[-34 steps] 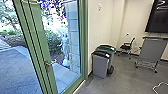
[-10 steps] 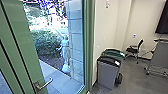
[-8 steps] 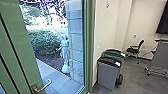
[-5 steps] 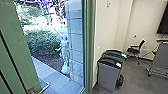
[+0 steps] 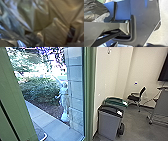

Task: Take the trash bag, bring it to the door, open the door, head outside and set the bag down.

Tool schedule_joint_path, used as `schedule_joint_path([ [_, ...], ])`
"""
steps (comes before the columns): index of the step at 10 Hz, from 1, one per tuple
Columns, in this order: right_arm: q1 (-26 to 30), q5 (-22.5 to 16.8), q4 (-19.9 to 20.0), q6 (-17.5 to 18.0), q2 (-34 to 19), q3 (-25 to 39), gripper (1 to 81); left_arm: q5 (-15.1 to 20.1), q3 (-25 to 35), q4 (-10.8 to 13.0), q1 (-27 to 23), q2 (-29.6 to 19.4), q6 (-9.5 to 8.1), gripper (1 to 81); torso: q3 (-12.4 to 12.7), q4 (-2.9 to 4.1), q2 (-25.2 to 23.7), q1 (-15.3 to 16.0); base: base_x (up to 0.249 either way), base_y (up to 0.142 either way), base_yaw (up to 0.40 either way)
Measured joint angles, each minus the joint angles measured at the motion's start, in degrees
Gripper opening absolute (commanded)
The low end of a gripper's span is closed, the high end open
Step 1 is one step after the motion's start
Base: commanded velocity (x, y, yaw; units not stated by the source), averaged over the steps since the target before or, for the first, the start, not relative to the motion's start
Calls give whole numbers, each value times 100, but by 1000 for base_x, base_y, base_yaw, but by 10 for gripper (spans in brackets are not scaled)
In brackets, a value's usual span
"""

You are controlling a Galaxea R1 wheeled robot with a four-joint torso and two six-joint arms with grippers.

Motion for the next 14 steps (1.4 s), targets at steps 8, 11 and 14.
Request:
schedule_joint_path([
  [8,0,2,-2,0,0,-2,811,0,0,0,-6,2,0,10,-2,0,2,0,29,0,0],
  [11,2,2,-5,0,0,-2,811,0,0,0,-2,0,0,10,-2,0,2,0,0,0,0],
  [14,2,2,-5,0,0,-2,811,2,0,5,2,0,0,10,-2,0,2,0,0,0,0],
])
